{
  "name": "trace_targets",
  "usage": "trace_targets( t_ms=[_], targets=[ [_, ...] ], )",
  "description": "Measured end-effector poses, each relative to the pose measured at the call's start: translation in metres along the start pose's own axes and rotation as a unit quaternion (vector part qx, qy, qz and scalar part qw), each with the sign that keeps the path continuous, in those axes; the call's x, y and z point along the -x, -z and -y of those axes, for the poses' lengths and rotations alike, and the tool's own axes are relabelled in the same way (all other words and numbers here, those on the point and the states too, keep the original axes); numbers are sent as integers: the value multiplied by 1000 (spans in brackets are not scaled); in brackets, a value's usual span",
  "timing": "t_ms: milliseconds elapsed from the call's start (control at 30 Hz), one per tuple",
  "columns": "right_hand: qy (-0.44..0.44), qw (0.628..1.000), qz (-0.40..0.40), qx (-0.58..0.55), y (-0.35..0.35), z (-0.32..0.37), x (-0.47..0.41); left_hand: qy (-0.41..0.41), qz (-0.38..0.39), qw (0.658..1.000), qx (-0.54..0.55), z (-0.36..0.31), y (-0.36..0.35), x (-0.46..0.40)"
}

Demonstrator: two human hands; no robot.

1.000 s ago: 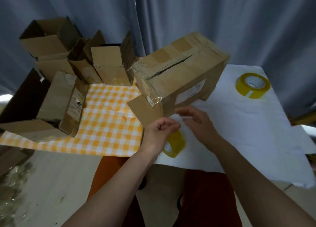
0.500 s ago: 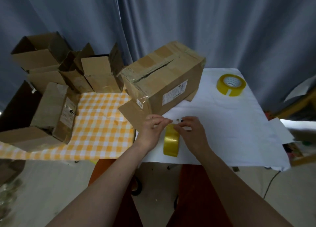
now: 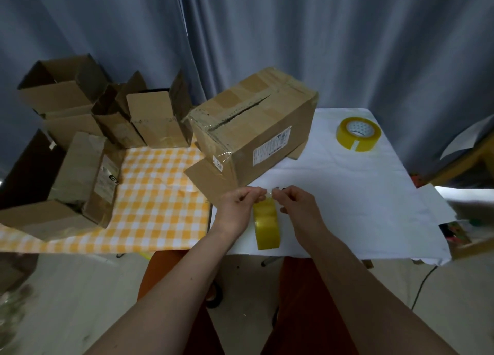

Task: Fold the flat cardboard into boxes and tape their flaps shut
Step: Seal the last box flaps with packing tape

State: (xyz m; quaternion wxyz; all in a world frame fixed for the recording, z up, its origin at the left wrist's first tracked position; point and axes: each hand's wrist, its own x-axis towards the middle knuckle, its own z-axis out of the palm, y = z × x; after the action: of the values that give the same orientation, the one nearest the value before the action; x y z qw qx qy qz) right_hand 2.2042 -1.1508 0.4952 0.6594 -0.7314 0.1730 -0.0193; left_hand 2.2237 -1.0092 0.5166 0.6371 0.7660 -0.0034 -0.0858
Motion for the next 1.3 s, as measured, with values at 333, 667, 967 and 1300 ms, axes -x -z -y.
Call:
trace_targets(
  t_ms=[333,667,967,1300],
  targets=[
    [-28,999,-32,-31,-5,8,2,-61,14,998,12,1,6,8],
    [-3,998,-55,37,-6,11,5,-118,-81,986,-91,3,-3,14],
    [80,967,-125,209,5,22,11,-158,-111,950,-244,-1,-14,17],
    [275,911,-3,308,10,6,9,-126,-101,963,-215,1,-11,10]
  ],
)
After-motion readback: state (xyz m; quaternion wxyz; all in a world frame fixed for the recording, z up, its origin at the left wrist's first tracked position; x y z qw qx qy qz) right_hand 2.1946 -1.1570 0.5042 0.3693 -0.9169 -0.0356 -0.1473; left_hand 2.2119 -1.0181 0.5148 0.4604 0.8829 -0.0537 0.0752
